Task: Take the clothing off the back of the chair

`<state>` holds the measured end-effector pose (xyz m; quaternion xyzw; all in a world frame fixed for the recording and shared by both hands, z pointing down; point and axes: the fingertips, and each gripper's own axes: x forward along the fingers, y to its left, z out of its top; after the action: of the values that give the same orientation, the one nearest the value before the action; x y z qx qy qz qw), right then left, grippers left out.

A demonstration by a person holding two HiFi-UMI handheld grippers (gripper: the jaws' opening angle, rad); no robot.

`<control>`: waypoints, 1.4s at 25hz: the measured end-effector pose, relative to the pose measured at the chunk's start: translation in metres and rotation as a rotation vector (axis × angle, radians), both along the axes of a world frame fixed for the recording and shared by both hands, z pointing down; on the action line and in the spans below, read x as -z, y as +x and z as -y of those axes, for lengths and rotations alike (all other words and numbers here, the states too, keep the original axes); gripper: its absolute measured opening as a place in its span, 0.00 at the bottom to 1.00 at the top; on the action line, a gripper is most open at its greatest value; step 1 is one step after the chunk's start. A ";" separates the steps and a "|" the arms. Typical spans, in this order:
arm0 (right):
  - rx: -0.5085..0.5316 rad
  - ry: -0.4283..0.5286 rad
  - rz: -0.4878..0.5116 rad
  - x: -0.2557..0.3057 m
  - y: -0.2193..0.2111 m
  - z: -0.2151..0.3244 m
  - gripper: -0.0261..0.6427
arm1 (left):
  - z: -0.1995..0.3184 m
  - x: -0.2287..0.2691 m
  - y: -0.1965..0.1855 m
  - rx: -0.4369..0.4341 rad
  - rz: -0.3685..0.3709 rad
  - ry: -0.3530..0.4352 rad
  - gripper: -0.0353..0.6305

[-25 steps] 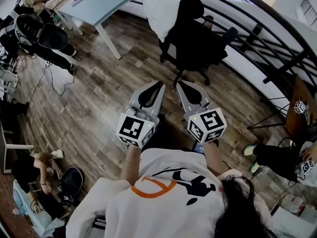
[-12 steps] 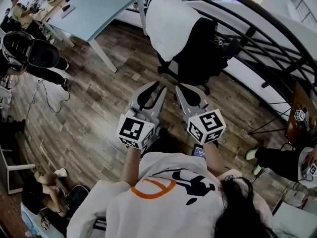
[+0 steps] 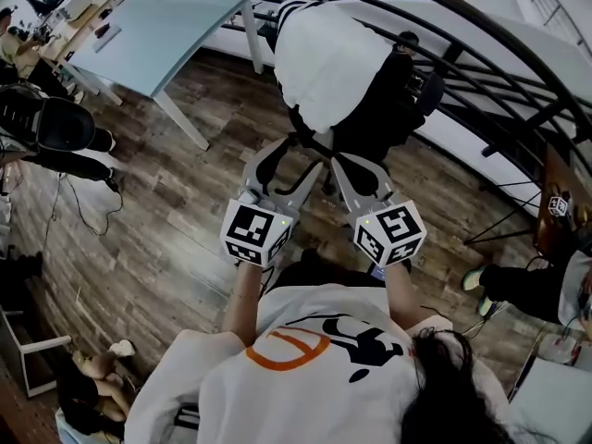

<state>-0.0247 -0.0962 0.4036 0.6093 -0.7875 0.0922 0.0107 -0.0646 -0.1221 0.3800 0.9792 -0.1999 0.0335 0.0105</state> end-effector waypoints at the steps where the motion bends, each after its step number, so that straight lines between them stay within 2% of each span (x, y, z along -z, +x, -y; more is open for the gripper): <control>1: -0.007 0.000 -0.001 0.001 0.002 0.001 0.05 | 0.004 -0.001 0.002 -0.007 0.007 0.001 0.42; 9: -0.081 -0.009 -0.021 0.005 0.030 0.006 0.05 | 0.033 0.007 0.024 -0.044 0.033 0.035 0.51; 16: -0.085 0.029 -0.038 0.021 0.050 0.017 0.05 | 0.048 0.016 0.045 -0.053 0.051 0.060 0.55; 20: -0.082 0.050 -0.022 0.031 0.068 0.024 0.05 | 0.061 0.014 0.057 -0.031 0.075 0.049 0.56; 27: -0.043 0.086 -0.060 0.068 0.090 0.044 0.05 | 0.088 0.025 0.064 0.005 0.087 0.035 0.58; 35: 0.024 0.153 -0.082 0.108 0.159 0.073 0.05 | 0.126 0.001 0.094 0.076 0.139 0.014 0.59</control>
<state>0.1346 -0.1692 0.2953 0.6022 -0.7983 0.0066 -0.0023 0.0294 -0.2477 0.3795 0.9663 -0.2372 0.0994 -0.0091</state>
